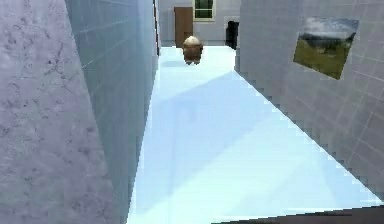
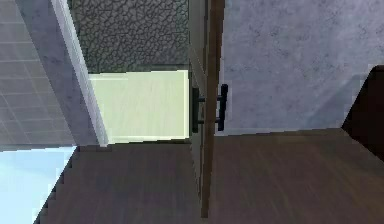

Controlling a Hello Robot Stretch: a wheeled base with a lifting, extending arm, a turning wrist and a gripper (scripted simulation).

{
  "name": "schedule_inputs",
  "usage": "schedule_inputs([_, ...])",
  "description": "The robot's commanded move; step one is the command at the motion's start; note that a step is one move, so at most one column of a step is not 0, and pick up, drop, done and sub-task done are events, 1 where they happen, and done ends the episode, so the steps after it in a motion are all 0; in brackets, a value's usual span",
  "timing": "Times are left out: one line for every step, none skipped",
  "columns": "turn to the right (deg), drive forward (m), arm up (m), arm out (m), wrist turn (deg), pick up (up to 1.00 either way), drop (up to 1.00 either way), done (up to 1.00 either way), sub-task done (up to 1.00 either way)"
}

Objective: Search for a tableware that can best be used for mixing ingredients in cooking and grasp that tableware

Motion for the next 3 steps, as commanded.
schedule_inputs([-15.0,0.0,0.0,0.0,0.0,0.0,0.0,0.0,0.0])
schedule_inputs([0.0,0.1,0.0,0.0,0.0,0.0,0.0,0.0,0.0])
schedule_inputs([45.0,0.0,0.0,0.0,0.0,0.0,0.0,0.0,0.0])
